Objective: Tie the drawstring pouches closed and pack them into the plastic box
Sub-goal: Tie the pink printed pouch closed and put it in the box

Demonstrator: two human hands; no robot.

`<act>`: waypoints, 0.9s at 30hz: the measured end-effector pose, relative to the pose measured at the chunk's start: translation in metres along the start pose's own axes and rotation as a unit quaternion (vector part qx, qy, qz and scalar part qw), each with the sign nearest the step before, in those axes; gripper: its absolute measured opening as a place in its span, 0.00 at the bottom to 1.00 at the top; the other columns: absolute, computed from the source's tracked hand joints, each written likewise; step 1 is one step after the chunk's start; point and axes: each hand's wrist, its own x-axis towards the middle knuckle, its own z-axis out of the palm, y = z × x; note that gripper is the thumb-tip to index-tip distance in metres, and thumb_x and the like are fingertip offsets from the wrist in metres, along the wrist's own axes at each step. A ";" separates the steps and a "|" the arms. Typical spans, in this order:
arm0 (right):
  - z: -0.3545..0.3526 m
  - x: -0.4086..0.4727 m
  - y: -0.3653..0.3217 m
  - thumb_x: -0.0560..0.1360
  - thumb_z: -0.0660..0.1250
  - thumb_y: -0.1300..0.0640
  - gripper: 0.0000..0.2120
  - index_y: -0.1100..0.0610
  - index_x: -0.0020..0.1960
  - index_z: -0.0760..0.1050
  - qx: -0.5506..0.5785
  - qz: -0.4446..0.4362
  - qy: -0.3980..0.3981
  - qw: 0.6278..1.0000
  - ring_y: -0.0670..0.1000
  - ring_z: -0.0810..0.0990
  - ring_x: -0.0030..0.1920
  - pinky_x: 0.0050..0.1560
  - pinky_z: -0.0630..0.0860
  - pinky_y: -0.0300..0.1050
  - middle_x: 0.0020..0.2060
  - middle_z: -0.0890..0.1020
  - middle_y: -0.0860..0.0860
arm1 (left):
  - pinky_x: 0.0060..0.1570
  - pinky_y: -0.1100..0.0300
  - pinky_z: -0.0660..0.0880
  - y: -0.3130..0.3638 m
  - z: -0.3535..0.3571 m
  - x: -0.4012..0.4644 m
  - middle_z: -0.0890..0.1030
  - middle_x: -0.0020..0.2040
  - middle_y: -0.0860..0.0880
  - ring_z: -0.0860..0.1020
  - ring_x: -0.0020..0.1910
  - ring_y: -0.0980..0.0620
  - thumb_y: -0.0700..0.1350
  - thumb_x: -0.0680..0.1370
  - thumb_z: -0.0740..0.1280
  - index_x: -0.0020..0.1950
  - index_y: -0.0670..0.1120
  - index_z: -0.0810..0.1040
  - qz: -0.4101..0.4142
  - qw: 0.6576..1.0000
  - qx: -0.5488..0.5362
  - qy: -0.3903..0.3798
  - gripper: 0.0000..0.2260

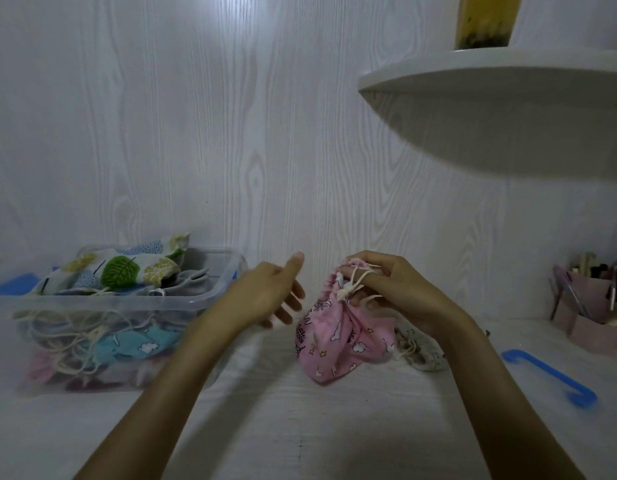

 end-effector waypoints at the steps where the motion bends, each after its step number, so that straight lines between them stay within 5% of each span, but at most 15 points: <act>1: 0.000 0.000 0.000 0.75 0.68 0.56 0.07 0.55 0.51 0.80 0.017 -0.006 0.002 1.000 0.45 0.81 0.34 0.31 0.74 0.34 0.37 0.83 0.50 | 0.32 0.63 0.74 0.000 0.005 0.000 0.82 0.38 0.51 0.81 0.32 0.55 0.64 0.79 0.47 0.44 0.46 0.79 -0.035 0.998 -0.004 -0.058 0.28; 4: 0.002 0.001 0.002 0.75 0.67 0.59 0.07 0.56 0.52 0.80 0.051 -0.030 0.008 0.998 0.44 0.81 0.35 0.33 0.76 0.34 0.38 0.84 0.49 | 0.33 0.64 0.74 -0.005 0.012 0.002 0.83 0.42 0.51 0.83 0.39 0.55 0.66 0.77 0.51 0.49 0.45 0.80 -0.073 0.979 -0.019 -0.191 0.29; 7: 0.001 0.001 0.002 0.75 0.66 0.61 0.07 0.55 0.50 0.81 0.061 -0.035 0.017 0.997 0.44 0.82 0.36 0.36 0.78 0.35 0.38 0.84 0.49 | 0.32 0.68 0.69 -0.007 0.010 0.000 0.78 0.40 0.53 0.76 0.37 0.59 0.54 0.80 0.58 0.44 0.47 0.78 -0.026 0.973 0.007 -0.229 0.15; 11: -0.010 -0.001 0.003 0.79 0.61 0.53 0.13 0.59 0.47 0.80 0.103 0.018 -0.002 0.995 0.48 0.83 0.38 0.36 0.79 0.37 0.38 0.85 0.54 | 0.31 0.64 0.67 -0.006 0.011 0.006 0.72 0.35 0.51 0.69 0.32 0.56 0.57 0.81 0.52 0.38 0.45 0.72 -0.010 0.998 0.026 -0.057 0.21; 17: -0.024 0.002 0.012 0.82 0.54 0.51 0.18 0.59 0.47 0.78 0.092 0.047 0.104 0.989 0.46 0.81 0.29 0.28 0.74 0.34 0.35 0.84 0.53 | 0.22 0.68 0.59 -0.011 0.008 0.019 0.65 0.30 0.51 0.62 0.25 0.57 0.51 0.83 0.52 0.36 0.46 0.67 0.047 0.978 -0.191 0.065 0.17; 20: -0.033 0.007 0.020 0.83 0.52 0.53 0.18 0.57 0.41 0.75 0.072 0.065 0.203 0.974 0.43 0.74 0.22 0.25 0.69 0.35 0.30 0.78 0.52 | 0.29 0.62 0.66 -0.016 0.009 0.020 0.70 0.31 0.52 0.68 0.29 0.55 0.50 0.82 0.55 0.36 0.47 0.69 0.132 0.977 -0.040 0.165 0.16; 22: -0.048 0.007 0.030 0.83 0.50 0.54 0.18 0.56 0.38 0.70 0.049 0.084 0.279 0.955 0.44 0.69 0.19 0.24 0.64 0.36 0.27 0.74 0.52 | 0.36 0.59 0.68 -0.017 0.001 0.014 0.75 0.35 0.53 0.74 0.34 0.52 0.51 0.82 0.55 0.38 0.48 0.72 0.155 0.944 0.095 0.276 0.15; 25: -0.071 0.001 0.045 0.82 0.51 0.53 0.15 0.59 0.44 0.71 -0.026 0.123 0.364 0.923 0.49 0.70 0.28 0.29 0.64 0.40 0.29 0.74 0.53 | 0.34 0.58 0.66 -0.019 -0.018 0.008 0.78 0.38 0.51 0.76 0.37 0.48 0.50 0.82 0.56 0.44 0.44 0.78 0.167 0.895 0.177 0.374 0.16; 27: -0.076 0.000 0.049 0.82 0.51 0.53 0.17 0.58 0.41 0.71 -0.048 0.150 0.346 0.925 0.50 0.69 0.29 0.30 0.63 0.41 0.29 0.74 0.53 | 0.33 0.57 0.65 -0.016 -0.020 0.004 0.81 0.40 0.47 0.78 0.37 0.44 0.51 0.82 0.55 0.44 0.44 0.78 0.160 0.874 0.256 0.380 0.17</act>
